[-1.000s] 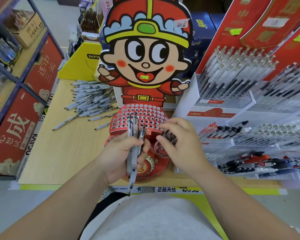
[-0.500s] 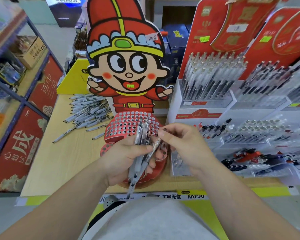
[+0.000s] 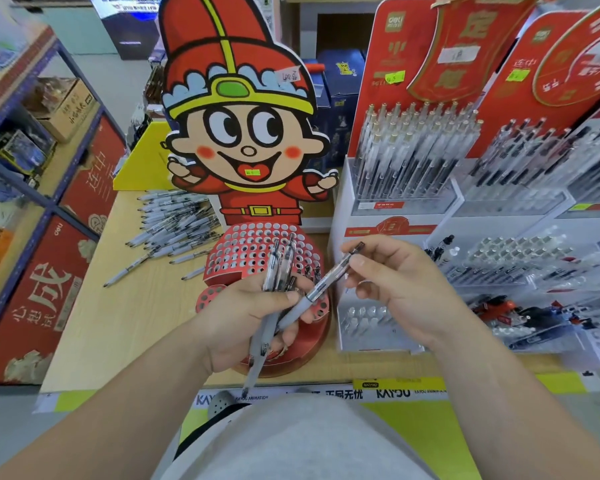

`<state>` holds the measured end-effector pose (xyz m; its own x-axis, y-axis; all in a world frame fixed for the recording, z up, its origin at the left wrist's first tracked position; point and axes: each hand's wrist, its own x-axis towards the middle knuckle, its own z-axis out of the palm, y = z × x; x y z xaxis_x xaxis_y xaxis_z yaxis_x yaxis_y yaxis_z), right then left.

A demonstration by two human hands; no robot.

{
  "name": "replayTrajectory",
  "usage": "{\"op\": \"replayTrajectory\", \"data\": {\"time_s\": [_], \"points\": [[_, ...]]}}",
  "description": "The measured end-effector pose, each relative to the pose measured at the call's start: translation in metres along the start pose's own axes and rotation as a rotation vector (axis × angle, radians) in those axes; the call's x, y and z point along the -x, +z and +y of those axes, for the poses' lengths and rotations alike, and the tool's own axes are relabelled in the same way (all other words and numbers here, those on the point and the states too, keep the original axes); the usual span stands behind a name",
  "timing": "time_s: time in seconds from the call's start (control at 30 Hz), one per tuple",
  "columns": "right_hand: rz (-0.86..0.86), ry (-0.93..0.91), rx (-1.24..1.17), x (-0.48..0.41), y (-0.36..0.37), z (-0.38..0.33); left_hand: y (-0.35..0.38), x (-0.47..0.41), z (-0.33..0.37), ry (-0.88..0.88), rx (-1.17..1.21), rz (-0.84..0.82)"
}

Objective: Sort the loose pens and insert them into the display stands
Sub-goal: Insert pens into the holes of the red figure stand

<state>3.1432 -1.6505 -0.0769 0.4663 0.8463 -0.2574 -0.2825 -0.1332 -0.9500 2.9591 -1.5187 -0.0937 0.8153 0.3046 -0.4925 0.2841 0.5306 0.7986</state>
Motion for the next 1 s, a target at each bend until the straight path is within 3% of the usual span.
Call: {"op": "replayTrajectory", "data": {"time_s": [0.27,0.6,1.0], "points": [[0.177,-0.184,0.233,0.004,-0.021,-0.009,-0.01,-0.016,-0.016,-0.019,0.076,0.379],[0.242,-0.228,0.831,-0.005,-0.015,0.041,-0.018,-0.023,-0.023,0.103,0.194,0.404],[0.24,-0.337,1.045,-0.013,-0.002,0.072,-0.023,-0.024,-0.031,0.123,0.163,0.4]]}}
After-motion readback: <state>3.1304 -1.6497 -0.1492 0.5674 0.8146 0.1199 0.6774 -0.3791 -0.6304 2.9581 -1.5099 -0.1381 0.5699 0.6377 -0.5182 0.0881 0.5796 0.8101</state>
